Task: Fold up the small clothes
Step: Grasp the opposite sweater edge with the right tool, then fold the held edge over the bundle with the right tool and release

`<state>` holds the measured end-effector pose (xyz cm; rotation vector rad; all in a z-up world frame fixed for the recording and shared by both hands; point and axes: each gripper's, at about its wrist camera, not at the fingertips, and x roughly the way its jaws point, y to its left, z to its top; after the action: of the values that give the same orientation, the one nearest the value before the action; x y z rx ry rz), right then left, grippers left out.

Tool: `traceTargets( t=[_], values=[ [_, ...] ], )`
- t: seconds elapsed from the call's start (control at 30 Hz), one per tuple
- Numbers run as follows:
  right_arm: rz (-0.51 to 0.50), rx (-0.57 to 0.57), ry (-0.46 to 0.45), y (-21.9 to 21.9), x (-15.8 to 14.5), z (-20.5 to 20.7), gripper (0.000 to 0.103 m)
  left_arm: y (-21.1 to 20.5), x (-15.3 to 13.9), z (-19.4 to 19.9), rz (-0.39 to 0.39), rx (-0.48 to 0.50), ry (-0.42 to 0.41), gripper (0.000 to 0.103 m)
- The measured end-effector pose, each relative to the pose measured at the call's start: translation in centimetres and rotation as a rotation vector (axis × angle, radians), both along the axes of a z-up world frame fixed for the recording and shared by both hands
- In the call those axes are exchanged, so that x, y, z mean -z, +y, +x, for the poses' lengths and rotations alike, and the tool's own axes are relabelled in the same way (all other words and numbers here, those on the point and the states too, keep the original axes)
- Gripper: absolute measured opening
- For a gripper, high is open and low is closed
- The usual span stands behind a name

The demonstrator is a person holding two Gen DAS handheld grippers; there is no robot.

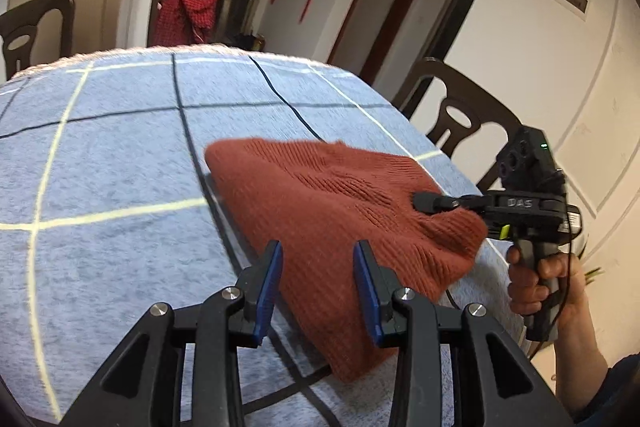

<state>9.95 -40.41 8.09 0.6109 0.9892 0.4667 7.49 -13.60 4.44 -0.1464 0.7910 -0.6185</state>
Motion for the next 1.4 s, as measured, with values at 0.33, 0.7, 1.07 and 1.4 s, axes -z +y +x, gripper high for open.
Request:
traceTargets(
  t=[0.33,0.7,1.07,1.4],
  values=[
    [-0.016,-0.02,-0.005,0.0,0.1,0.1,0.014,-0.6,0.0,-0.2,0.026,0.002,-0.004,0.039],
    [-0.227,-0.037,-0.21,1.4,-6.3,-3.5,0.017,-1.9,-0.7,0.7,0.029,0.018,-0.021,0.039],
    [-0.341,-0.08,-0.127,1.7,-1.8,-5.9,0.008,-2.7,1.2,-1.0,0.098,0.029,-0.037,0.039],
    [-0.378,-0.027,-0.211,2.3,-4.6,-5.1,0.01,-2.3,-0.6,-0.2,0.103,-0.018,-0.055,0.039]
  ],
)
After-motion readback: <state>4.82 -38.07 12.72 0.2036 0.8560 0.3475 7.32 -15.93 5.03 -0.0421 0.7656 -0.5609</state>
